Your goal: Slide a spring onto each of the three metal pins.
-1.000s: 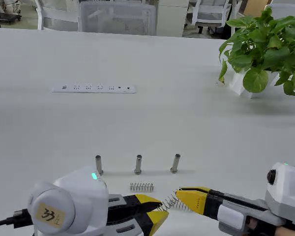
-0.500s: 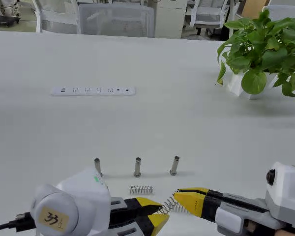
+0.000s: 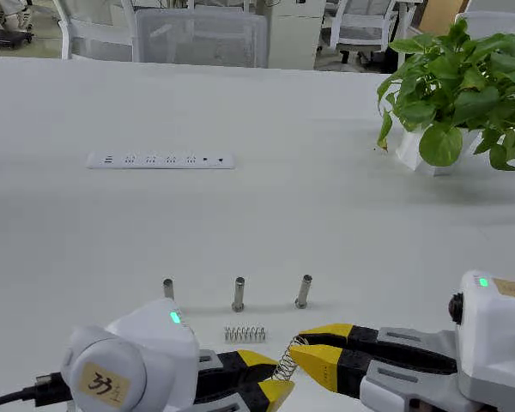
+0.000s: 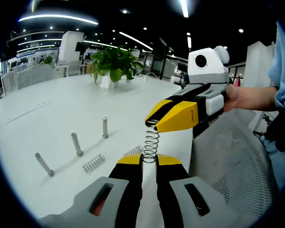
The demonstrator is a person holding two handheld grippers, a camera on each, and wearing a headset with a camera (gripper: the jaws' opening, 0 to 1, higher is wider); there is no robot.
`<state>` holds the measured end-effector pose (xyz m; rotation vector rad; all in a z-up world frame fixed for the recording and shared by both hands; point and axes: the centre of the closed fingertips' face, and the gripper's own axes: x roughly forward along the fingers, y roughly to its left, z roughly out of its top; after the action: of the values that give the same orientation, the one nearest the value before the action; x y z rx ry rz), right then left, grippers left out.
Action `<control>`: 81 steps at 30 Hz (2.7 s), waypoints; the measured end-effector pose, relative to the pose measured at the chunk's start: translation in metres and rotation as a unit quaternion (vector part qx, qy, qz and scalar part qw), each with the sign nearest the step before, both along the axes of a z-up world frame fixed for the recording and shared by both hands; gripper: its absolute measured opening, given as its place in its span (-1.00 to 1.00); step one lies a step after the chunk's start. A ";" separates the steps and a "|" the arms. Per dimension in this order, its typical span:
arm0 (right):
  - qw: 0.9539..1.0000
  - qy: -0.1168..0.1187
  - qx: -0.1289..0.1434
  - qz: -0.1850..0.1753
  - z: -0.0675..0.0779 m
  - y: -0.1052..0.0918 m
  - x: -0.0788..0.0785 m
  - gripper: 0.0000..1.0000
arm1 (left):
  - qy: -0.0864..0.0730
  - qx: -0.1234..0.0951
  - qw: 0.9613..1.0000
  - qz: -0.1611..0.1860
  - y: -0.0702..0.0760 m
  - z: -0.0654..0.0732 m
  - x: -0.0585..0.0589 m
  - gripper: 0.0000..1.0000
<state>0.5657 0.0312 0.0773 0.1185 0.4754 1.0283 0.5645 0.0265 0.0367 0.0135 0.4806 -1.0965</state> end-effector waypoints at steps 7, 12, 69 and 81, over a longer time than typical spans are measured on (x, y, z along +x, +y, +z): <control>0.998 -0.034 -0.039 0.023 -0.001 0.004 -0.004 -0.88 | 0.002 0.003 1.000 -0.004 -0.002 -0.003 -0.003 -0.88; 0.997 -0.045 -0.057 0.035 -0.002 0.007 -0.006 -0.88 | 0.004 0.004 1.000 -0.004 -0.002 -0.004 -0.005 -0.88; 0.876 -0.084 -0.313 0.358 -0.028 -0.006 -0.033 -0.72 | -0.045 0.100 0.984 -0.138 -0.008 -0.021 -0.024 -0.88; 0.866 -0.071 -0.325 0.373 -0.040 -0.006 -0.035 -0.80 | -0.043 0.100 0.983 -0.146 -0.011 -0.023 -0.025 -0.88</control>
<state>0.5306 0.0249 0.0373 -0.8026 0.7343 1.5559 0.5399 0.0155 0.0137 0.3149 0.5185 -1.3245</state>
